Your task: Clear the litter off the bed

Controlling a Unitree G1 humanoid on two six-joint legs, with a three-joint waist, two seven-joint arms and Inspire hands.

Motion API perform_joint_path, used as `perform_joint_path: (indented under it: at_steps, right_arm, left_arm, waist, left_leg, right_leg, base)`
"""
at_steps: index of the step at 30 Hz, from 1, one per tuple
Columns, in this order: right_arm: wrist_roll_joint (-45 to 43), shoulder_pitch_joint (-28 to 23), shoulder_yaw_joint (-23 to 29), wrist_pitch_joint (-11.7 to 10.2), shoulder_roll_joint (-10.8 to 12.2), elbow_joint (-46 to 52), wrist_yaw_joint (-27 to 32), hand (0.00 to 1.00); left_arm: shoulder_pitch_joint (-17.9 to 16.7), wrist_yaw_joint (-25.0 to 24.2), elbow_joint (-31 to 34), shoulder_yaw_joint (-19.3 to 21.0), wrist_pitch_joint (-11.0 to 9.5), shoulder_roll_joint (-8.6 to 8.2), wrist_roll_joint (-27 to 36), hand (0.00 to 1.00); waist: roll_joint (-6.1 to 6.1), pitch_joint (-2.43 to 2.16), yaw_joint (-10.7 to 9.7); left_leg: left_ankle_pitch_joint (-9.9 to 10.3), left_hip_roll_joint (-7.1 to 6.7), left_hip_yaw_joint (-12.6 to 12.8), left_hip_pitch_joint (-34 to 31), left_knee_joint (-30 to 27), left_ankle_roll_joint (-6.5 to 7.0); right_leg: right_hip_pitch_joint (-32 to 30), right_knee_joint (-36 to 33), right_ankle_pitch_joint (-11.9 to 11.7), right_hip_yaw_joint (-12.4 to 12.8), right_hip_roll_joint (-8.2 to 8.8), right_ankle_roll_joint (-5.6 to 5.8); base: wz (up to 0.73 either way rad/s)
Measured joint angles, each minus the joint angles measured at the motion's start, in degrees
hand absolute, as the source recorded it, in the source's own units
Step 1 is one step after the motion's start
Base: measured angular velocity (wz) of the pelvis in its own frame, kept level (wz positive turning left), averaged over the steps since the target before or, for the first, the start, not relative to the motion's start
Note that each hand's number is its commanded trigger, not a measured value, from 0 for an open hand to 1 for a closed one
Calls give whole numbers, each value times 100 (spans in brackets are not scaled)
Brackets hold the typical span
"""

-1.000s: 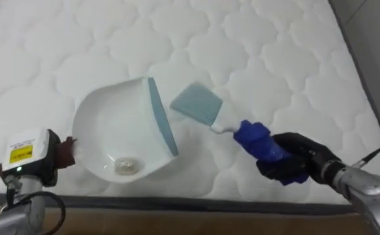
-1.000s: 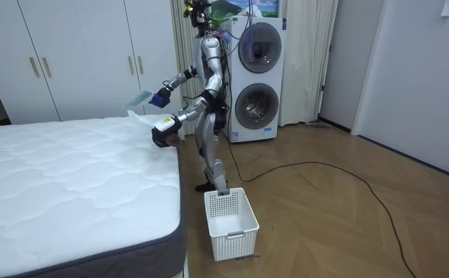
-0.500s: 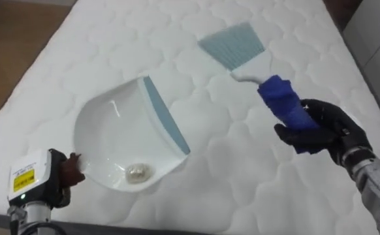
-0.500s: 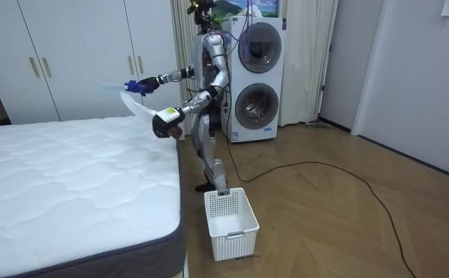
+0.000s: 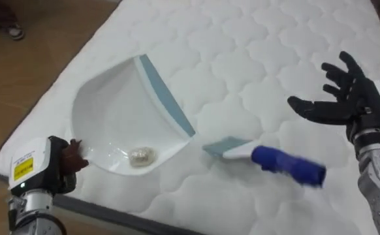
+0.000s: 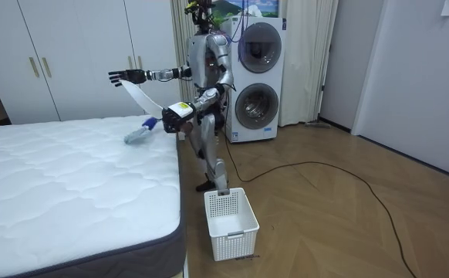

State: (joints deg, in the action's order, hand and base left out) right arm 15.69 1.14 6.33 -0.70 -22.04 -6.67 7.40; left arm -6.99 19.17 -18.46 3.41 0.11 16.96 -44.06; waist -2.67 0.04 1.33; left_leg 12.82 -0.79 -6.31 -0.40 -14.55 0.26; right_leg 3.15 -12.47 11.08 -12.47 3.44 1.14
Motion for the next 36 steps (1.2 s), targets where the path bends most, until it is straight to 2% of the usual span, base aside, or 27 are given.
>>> perform_joint_path:
  at_steps: [4, 6, 9, 12, 13, 14, 15, 16, 17, 18, 19, 20, 21, 22, 23, 24, 25, 26, 27, 28, 29, 30, 31, 32, 33, 34, 36]
  right_arm:
    - [-44, -1, -6, -5, -1, 67, 18, 0]
    - [-56, -5, -15, -125, 4, 93, 90, 0]
    - [-72, -4, -30, -232, 5, 196, 166, 0]
    - [-140, -5, -77, -324, 12, 286, 260, 0]
    - [-234, 0, -128, -386, 12, 293, 297, 0]
    - [-253, -2, -171, -427, 13, 291, 326, 0]
    - [-259, -2, -196, -433, 14, 291, 334, 0]
    - [-282, -2, -237, -447, 13, 292, 346, 0]
    - [-283, -20, -267, -447, 14, 290, 367, 0]
    - [-284, -39, -267, -447, 15, 289, 381, 0]
    - [-283, -74, -270, -447, 16, 274, 442, 0]
    - [-281, -79, -268, -448, 16, 248, 509, 0]
    - [-284, -75, -268, -480, 23, 181, 580, 0]
    - [-285, -76, -269, -503, 34, 101, 588, 0]
    - [-295, -105, -268, -510, 65, -38, 582, 0]
    - [-300, -121, -268, -511, 101, -89, 571, 0]
    - [-301, -120, -268, -512, 140, -124, 559, 0]
    - [-307, -136, -257, -525, 145, -133, 561, 0]
    - [-300, -178, -256, -524, 159, -139, 572, 0]
    - [-301, -177, -255, -524, 163, -137, 582, 0]
    - [-301, -209, -274, -523, 203, -143, 587, 0]
    - [-296, -243, -312, -523, 277, -144, 576, 0]
    - [-295, -243, -320, -522, 307, -144, 572, 0]
    - [-298, -233, -320, -522, 360, -142, 587, 0]
    - [-295, -249, -328, -522, 434, -142, 638, 0]
    - [-293, -254, -335, -520, 475, -141, 683, 0]
    - [-298, -253, -332, -522, 517, -140, 747, 0]
  left_arm:
    - [-92, -8, 53, 85, -14, -3, -2, 100]
    - [-174, -7, 53, 126, -16, -39, 12, 100]
    - [-265, -9, 56, 133, -25, -127, 7, 100]
    - [-266, -9, 58, 132, -43, -145, -54, 100]
    - [-267, -8, 83, 133, -45, -177, -52, 100]
    - [-294, -7, 116, 134, -57, -230, -51, 100]
    - [-323, -7, 142, 135, -58, -250, -51, 100]
    - [-383, -1, 174, 139, -76, -265, -46, 100]
    - [-430, -6, 174, 139, -83, -270, -43, 100]
    - [-435, -11, 174, 138, -84, -271, -38, 100]
    - [-428, -14, 174, 134, -90, -274, -30, 100]
    - [-413, -19, 171, 125, -127, -274, -28, 100]
    - [-384, -31, 161, 105, -173, -276, -32, 100]
    - [-379, -40, 159, 93, -188, -277, -32, 100]
    - [-380, -67, 154, 94, -215, -275, -26, 100]
    - [-381, -68, 145, 111, -216, -269, -20, 100]
    - [-359, -68, 85, 159, -213, -277, 23, 100]
    - [-261, -73, -60, 166, -199, -305, 86, 100]
    - [-245, -88, -135, 166, -174, -347, 106, 100]
    - [-245, -94, -139, 163, -160, -371, 121, 100]
    - [-246, -105, -167, 143, -144, -422, 146, 100]
    - [-247, -119, -233, 93, -133, -446, 210, 100]
    - [-246, -144, -247, 80, -133, -461, 229, 100]
    - [-240, -209, -248, 63, -137, -475, 243, 100]
    - [-240, -225, -267, 54, -138, -473, 277, 100]
    - [-231, -226, -274, 54, -137, -473, 321, 100]
    - [-228, -226, -275, 43, -146, -474, 389, 100]
  waist:
    - [-6, -1, 136]
    - [-18, 5, 319]
    - [-16, 6, 392]
    - [-14, 6, 441]
    - [-14, 8, 579]
    - [-16, 8, 698]
    - [-19, 6, 715]
    - [-25, 3, 731]
    - [-35, 4, 684]
    - [-42, 9, 652]
    - [-70, 17, 554]
    - [-83, 20, 472]
    - [-89, 27, 443]
    - [-89, 28, 403]
    - [-104, 38, 368]
    - [-136, 40, 386]
    - [-160, 55, 384]
    - [-148, 68, 321]
    - [-133, 44, 193]
    - [-106, 56, 138]
    - [-59, 53, 79]
    - [-19, 50, 82]
    - [4, 54, 73]
    - [64, 91, 87]
    - [74, 102, 85]
    - [55, 109, 75]
    - [13, 90, 74]
  left_leg:
    - [-35, -25, -221, -1, -16, -3]
    - [-49, -22, -300, -13, -27, -16]
    - [-57, -31, -508, -75, -54, -31]
    - [-77, -44, -546, -147, -103, -54]
    - [-95, -43, -545, -195, -101, -60]
    - [-107, -44, -547, -230, -93, -66]
    - [-114, -50, -548, -257, -95, -66]
    - [-138, -68, -562, -342, -113, -72]
    - [-192, -90, -572, -440, -118, -71]
    - [-221, -85, -498, -509, -113, -70]
    - [-307, -30, 25, -620, -118, -29]
    - [-392, 85, 783, -720, -119, 44]
    - [-457, 222, 1366, -748, -118, 125]
    - [-487, 246, 1484, -750, -115, 160]
    - [-504, 243, 1387, -740, -129, 176]
    - [-510, 189, 1218, -754, -150, 167]
    - [-524, 80, 905, -862, -228, 144]
    - [-554, -8, 653, -1013, -326, 107]
    - [-653, 26, 1003, -1135, -298, 143]
    - [-654, 150, 1462, -1163, -322, 172]
    - [-507, 432, 2301, -1208, -634, 313]
    - [-256, 702, 2759, -1169, -1014, 258]
    - [-169, 813, 2860, -1166, -1155, 186]
    - [-90, 905, 2885, -1194, -1185, 84]
    - [-13, 835, 2847, -1161, -1075, 167]
    - [-22, 775, 2770, -1170, -1055, 183]
    - [-47, 610, 2603, -1185, -1001, 263]
  right_leg:
    - [95, -1, 1, 3, -10, 2]
    - [109, 1, 3, 60, -37, 6]
    - [170, 7, 3, 30, -63, 6]
    - [189, 8, 8, -24, -65, 10]
    - [165, 9, 13, -31, -66, 11]
    - [162, 33, 13, -89, -66, 10]
    - [176, 65, 13, -147, -63, 10]
    - [182, 100, 14, -290, -55, 9]
    - [199, 96, 14, -550, -35, 9]
    - [217, 86, 14, -706, -22, 9]
    - [271, 82, 15, -963, 10, 8]
    - [300, 41, 19, -1126, 31, 5]
    - [266, -141, 40, -1214, 56, 8]
    - [240, -279, 55, -1236, 66, 12]
    - [153, -502, 180, -1176, 68, 19]
    - [125, -469, 264, -1031, 50, -6]
    - [-14, -156, 317, -784, 0, -71]
    - [-196, -12, 241, -780, -11, -210]
    - [-123, -21, 239, -1278, 89, -252]
    - [-109, -12, 231, -1589, 118, -254]
    - [-86, -20, 242, -2088, 146, -258]
    - [31, -24, 248, -2519, 138, -250]
    - [105, -42, 260, -2681, 135, -229]
    - [153, -137, 291, -2799, 137, -183]
    - [177, -194, 327, -2843, 158, -128]
    - [174, -236, 338, -2842, 194, -109]
    - [153, -249, 398, -2820, 272, -24]
  base:
    - [34]
    - [13]
    - [37]
    - [46]
    - [25]
    - [25]
    - [44]
    - [74]
    - [89]
    - [120]
    - [145]
    - [174]
    - [144]
    - [135]
    - [102]
    - [113]
    - [120]
    - [161]
    - [147]
    - [128]
    - [90]
    - [75]
    - [57]
    - [51]
    - [52]
    - [50]
    - [48]
